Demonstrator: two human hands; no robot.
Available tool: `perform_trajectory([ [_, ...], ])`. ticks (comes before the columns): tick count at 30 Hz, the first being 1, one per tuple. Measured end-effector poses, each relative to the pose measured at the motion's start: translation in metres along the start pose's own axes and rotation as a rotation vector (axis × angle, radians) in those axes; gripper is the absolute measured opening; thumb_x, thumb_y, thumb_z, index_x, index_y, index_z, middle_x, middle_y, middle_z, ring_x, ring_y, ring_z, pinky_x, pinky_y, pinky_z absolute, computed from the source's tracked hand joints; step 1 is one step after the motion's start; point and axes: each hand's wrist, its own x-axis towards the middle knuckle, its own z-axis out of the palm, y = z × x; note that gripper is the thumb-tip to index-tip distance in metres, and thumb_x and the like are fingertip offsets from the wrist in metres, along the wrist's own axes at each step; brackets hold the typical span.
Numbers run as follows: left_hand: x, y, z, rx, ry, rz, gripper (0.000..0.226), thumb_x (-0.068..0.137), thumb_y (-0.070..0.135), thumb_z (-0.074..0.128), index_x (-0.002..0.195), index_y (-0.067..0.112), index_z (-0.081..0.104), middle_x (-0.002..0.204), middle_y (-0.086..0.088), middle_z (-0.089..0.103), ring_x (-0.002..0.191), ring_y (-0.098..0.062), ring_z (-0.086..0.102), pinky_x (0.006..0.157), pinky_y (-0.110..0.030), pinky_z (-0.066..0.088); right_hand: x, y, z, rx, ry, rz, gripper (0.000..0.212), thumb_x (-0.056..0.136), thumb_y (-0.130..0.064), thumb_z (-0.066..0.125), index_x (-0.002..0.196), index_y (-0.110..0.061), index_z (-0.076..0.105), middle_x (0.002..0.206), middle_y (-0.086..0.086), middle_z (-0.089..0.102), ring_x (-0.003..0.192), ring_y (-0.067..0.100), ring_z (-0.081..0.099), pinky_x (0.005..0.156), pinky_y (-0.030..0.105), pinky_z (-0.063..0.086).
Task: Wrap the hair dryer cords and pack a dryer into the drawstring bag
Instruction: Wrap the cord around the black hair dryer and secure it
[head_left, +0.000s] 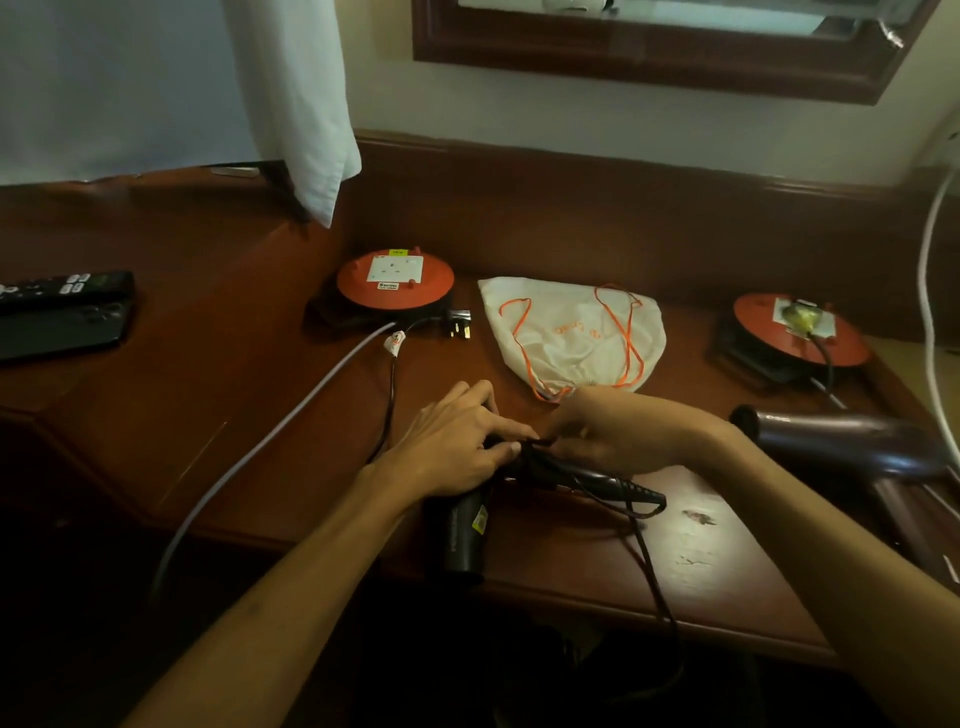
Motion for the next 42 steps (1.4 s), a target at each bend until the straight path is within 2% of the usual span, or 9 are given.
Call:
perform_trajectory([
  [6,0.0,0.006,0.0,0.058,-0.014,0.0,0.031,0.1,0.051,0.05,0.129,0.056,0.06,0.1,0.009,0.038,0.097,-0.009,0.033,0.082,-0.036,0.036,-0.025,0.014,-0.006,0.16,-0.098,-0.006,0.034,0.103,-0.012,0.055,0.133,-0.022,0.067,0.08,-0.017,0.073,0.067,0.0,0.066,0.067,0.022,0.056],
  [10,0.002,0.006,-0.001,0.051,-0.039,-0.021,0.031,0.1,0.051,0.05,0.129,0.056,0.06,0.1,0.009,0.039,0.098,-0.009,0.034,0.091,-0.042,0.04,-0.033,0.019,-0.008,0.116,-0.109,0.017,0.034,0.103,-0.018,0.057,0.132,-0.031,0.066,0.08,-0.006,0.072,0.064,0.006,0.062,0.063,0.023,0.053],
  [14,-0.001,0.003,0.0,0.007,-0.026,-0.011,0.029,0.099,0.051,0.053,0.126,0.057,0.062,0.098,0.013,0.038,0.096,-0.006,0.033,0.094,-0.044,0.038,-0.035,0.006,0.006,0.293,-0.146,-0.073,0.024,0.104,-0.015,0.055,0.122,-0.017,0.07,0.087,-0.009,0.071,0.07,0.005,0.06,0.065,0.019,0.045],
  [20,-0.008,-0.005,0.003,-0.023,0.053,-0.028,0.028,0.097,0.05,0.056,0.122,0.058,0.064,0.098,0.015,0.04,0.097,-0.005,0.036,0.096,-0.047,0.042,-0.041,0.023,0.004,0.587,-0.104,0.001,0.031,0.104,-0.018,0.054,0.13,-0.025,0.068,0.074,0.026,0.049,0.057,0.026,0.04,0.048,0.027,0.033],
  [25,-0.007,-0.004,-0.002,0.026,-0.001,-0.031,0.028,0.099,0.049,0.052,0.124,0.059,0.062,0.101,0.015,0.04,0.1,-0.007,0.036,0.096,-0.046,0.04,-0.041,0.01,0.007,0.572,-0.119,0.038,0.029,0.105,-0.02,0.054,0.13,-0.024,0.068,0.072,0.008,0.056,0.057,0.016,0.045,0.048,0.022,0.038],
  [31,-0.007,-0.006,-0.002,0.062,0.006,-0.03,0.029,0.099,0.049,0.052,0.124,0.058,0.062,0.102,0.014,0.04,0.103,-0.007,0.035,0.095,-0.046,0.038,-0.041,-0.008,0.013,0.652,-0.296,0.055,0.032,0.105,-0.016,0.051,0.137,-0.015,0.057,0.085,0.015,0.067,0.058,0.022,0.051,0.049,0.029,0.047],
  [35,-0.006,-0.009,-0.004,0.103,0.0,-0.048,0.03,0.1,0.05,0.049,0.127,0.06,0.059,0.105,0.015,0.042,0.107,-0.008,0.037,0.098,-0.044,0.034,-0.034,-0.026,0.056,0.265,-0.026,0.05,0.052,0.103,-0.011,0.049,0.152,-0.027,0.041,0.094,-0.005,0.066,0.072,0.005,0.058,0.068,0.021,0.047],
  [39,-0.007,-0.007,-0.007,0.237,-0.054,-0.021,0.036,0.102,0.052,0.037,0.133,0.059,0.054,0.123,0.015,0.049,0.124,-0.014,0.034,0.107,-0.046,0.022,-0.025,-0.038,0.103,-0.071,0.022,0.174,0.083,0.099,-0.01,0.045,0.162,-0.021,-0.007,0.137,0.007,0.054,0.105,0.032,0.06,0.08,0.039,0.048],
  [42,-0.006,-0.003,-0.013,0.276,-0.15,-0.043,0.047,0.099,0.065,0.028,0.138,0.053,0.052,0.134,0.01,0.053,0.135,-0.018,0.033,0.116,-0.056,0.013,-0.022,-0.045,0.118,-0.293,0.027,0.238,0.085,0.102,-0.014,0.043,0.158,-0.018,-0.022,0.139,0.011,0.045,0.101,0.034,0.061,0.078,0.044,0.051],
])
